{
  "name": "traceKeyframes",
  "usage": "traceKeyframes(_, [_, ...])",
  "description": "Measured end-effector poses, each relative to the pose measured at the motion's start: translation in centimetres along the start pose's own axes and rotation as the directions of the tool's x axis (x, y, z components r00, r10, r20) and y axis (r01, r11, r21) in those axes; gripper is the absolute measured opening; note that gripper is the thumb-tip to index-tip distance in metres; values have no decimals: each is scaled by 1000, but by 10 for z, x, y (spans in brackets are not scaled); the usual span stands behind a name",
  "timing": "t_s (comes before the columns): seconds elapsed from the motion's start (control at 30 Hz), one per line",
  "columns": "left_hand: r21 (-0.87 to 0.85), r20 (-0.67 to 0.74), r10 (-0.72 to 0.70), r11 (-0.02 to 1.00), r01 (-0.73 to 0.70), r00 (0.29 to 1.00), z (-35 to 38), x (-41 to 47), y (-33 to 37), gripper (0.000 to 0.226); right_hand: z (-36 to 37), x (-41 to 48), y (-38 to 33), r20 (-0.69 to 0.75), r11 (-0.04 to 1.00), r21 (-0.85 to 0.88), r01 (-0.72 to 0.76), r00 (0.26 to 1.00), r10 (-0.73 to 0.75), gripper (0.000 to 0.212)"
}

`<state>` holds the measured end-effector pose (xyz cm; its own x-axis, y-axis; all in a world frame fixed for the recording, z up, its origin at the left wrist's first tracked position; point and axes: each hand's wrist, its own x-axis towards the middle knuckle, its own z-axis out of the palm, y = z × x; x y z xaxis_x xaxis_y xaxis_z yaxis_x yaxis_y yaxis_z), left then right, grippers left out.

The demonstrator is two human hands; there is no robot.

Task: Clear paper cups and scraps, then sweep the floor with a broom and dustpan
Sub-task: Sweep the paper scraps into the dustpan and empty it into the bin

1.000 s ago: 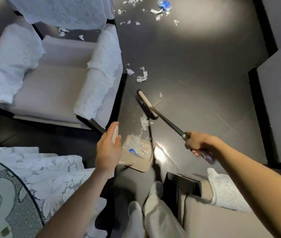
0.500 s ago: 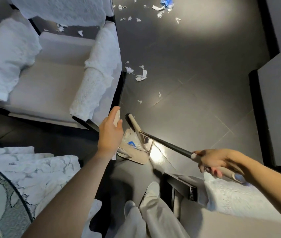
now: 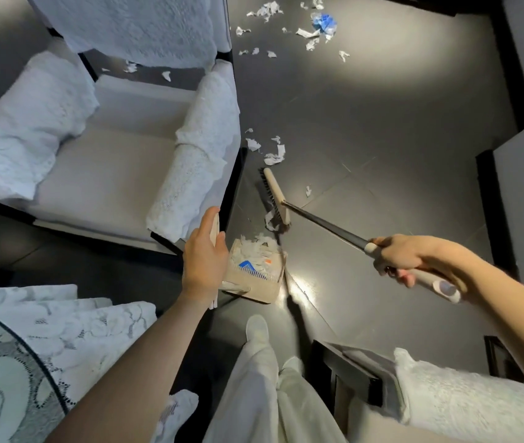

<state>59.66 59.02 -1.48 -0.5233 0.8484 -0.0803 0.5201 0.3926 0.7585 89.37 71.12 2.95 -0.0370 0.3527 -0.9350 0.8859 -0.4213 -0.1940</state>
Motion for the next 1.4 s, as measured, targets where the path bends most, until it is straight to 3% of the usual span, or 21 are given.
traceKeyframes(0.2, [-5,8,24,1000,-24,1000,-8,26,-16,41,-10,42,-72,-67,998,21,64,996,-63,14])
traceKeyframes(0.37, [6,-31,5,1000,-5,1000,-11,70,-20,42,6,68,-108,-40,998,-47,49,998,-51,32])
traceKeyframes(0.5, [-26,41,43,999,-42,998,1,104,-9,43,24,60,-99,58,988,-156,20,998,-11,42])
traceKeyframes(0.63, [-42,101,56,998,-52,993,9,122,1,43,31,41,-72,237,987,-35,-157,958,161,37])
traceKeyframes(0.8, [-60,152,68,996,-59,986,4,126,6,43,-4,15,-53,230,986,-17,-165,959,165,32])
traceKeyframes(1.03, [-34,170,139,990,-135,976,28,147,39,45,-59,1,-41,115,995,32,-89,990,85,41])
traceKeyframes(1.27, [33,136,111,993,-116,984,45,177,66,42,-134,42,-41,-60,998,25,-55,997,57,58])
traceKeyframes(1.4, [72,136,65,995,-75,989,46,188,65,41,-165,76,-55,-137,997,-53,-59,989,51,50])
